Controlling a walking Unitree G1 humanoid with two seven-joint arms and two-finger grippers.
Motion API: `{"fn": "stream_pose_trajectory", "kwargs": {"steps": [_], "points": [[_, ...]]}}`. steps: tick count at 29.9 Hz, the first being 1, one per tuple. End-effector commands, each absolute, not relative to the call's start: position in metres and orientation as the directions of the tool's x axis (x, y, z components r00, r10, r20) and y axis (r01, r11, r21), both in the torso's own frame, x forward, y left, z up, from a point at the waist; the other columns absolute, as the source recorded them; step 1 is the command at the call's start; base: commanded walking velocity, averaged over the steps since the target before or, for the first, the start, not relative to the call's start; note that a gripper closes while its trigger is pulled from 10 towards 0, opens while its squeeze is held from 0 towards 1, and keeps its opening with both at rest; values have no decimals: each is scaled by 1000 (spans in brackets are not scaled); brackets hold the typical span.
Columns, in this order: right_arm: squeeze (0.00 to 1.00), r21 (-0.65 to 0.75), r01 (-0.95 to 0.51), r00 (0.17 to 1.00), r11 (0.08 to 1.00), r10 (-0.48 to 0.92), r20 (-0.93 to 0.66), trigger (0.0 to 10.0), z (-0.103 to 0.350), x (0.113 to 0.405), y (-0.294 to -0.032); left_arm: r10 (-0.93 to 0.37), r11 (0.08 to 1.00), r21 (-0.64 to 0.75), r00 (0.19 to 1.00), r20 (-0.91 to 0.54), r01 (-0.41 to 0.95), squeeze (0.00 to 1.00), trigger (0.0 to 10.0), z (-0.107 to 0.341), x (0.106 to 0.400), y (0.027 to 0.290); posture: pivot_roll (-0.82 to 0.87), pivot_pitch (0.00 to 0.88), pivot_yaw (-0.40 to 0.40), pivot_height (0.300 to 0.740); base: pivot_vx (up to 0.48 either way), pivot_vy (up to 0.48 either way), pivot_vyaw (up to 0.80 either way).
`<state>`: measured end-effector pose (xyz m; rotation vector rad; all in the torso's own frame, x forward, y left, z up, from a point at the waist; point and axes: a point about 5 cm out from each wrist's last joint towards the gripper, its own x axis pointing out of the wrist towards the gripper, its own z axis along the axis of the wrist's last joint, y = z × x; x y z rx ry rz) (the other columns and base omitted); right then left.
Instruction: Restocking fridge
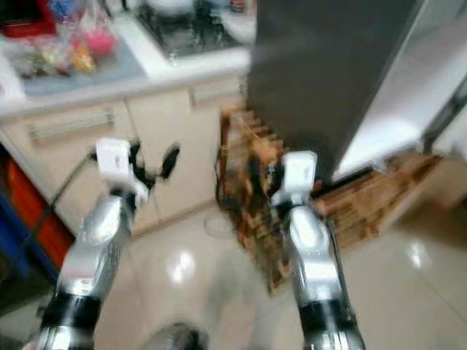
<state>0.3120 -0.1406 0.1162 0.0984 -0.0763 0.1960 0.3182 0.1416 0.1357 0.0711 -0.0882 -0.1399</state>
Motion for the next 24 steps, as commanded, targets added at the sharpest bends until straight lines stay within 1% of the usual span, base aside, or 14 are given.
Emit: {"fn": "stream_pose_trajectory", "kwargs": {"steps": [1, 3, 4, 5, 11, 19, 24], "points": [[0, 103, -160, 986, 982, 155, 62, 10000, 108, 311, -147, -101, 985, 147, 993, 68, 90, 0, 10000, 134, 321, 147, -6, 0, 39, 740, 0, 0, 638], [0, 101, -150, 988, 984, 145, 48, 10000, 102, 310, -148, -32, 981, 195, 999, 36, 24, 0, 10000, 128, 319, 162, -3, 0, 45, 740, 0, 0, 631], [0, 101, -150, 988, 984, 145, 48, 10000, 102, 310, -148, -32, 981, 195, 999, 36, 24, 0, 10000, 128, 319, 162, -3, 0, 45, 740, 0, 0, 625], [0, 98, -146, 989, 984, 144, 34, 10000, 97, 308, -151, -32, 977, 212, 999, 33, 25, 0, 10000, 127, 314, 167, 13, 0, 35, 740, 0, 0, 613], [0, 95, -160, 987, 983, 160, 14, 10000, 90, 312, -151, -53, 971, 239, 994, 94, 29, 0, 10000, 140, 317, 157, 42, 0, 18, 740, 0, 0, 605], [0, 93, -233, 972, 968, 229, 43, 10000, 97, 320, -134, -37, 975, 220, 994, 98, 15, 0, 10000, 145, 323, 155, 42, 0, 12, 740, 0, -435, 542], [0, 100, -244, 970, 965, 240, 47, 10000, 96, 322, -133, 27, 975, 217, 997, 65, -40, 0, 10000, 140, 324, 164, 41, 0, 10, 740, 241, -412, 519]]}}
